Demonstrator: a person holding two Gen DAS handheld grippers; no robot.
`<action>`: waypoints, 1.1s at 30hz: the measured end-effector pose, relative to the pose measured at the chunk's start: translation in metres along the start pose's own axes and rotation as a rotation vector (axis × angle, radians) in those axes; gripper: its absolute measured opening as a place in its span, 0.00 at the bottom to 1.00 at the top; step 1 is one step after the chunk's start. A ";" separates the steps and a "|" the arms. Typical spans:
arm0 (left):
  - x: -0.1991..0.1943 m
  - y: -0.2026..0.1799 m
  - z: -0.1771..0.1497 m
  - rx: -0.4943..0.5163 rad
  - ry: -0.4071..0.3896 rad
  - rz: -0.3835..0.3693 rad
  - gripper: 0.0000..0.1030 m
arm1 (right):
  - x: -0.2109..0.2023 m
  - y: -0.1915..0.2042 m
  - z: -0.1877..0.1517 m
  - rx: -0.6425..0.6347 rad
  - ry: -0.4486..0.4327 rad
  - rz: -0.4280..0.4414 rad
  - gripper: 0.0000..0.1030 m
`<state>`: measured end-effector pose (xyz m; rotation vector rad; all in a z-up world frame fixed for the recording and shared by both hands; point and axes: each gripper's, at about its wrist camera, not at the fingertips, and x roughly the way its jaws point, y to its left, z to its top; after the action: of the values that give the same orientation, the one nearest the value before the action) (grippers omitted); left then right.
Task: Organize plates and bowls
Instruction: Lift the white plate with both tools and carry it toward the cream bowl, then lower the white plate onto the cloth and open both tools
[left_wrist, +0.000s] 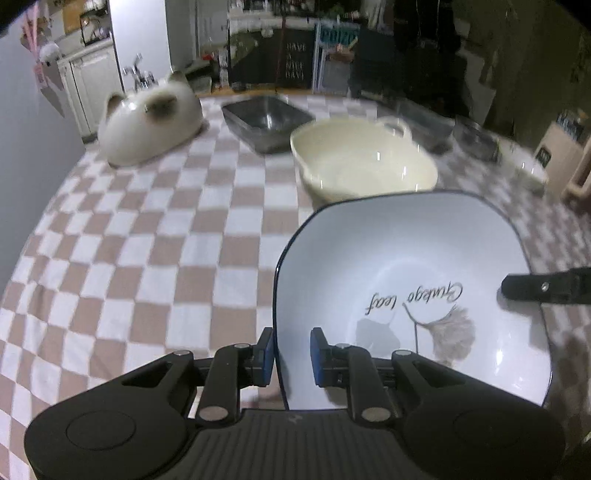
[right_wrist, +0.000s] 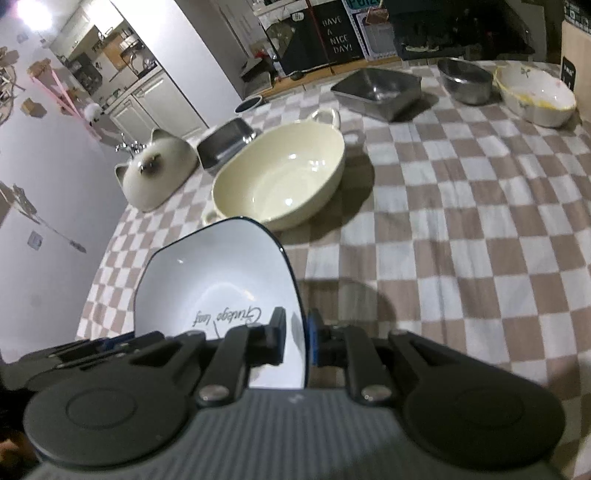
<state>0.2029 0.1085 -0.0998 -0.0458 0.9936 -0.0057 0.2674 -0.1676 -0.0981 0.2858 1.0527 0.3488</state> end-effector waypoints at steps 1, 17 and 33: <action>0.004 0.000 -0.002 -0.001 0.016 -0.006 0.20 | 0.001 0.001 -0.002 -0.009 0.001 -0.009 0.17; 0.033 -0.014 0.004 0.001 0.029 0.003 0.22 | -0.001 0.003 -0.015 -0.018 0.023 -0.070 0.18; 0.031 -0.020 0.008 0.034 -0.012 -0.035 0.22 | 0.025 -0.001 -0.022 -0.039 0.093 -0.194 0.15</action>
<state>0.2269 0.0883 -0.1207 -0.0322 0.9803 -0.0543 0.2592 -0.1569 -0.1281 0.1317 1.1537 0.2093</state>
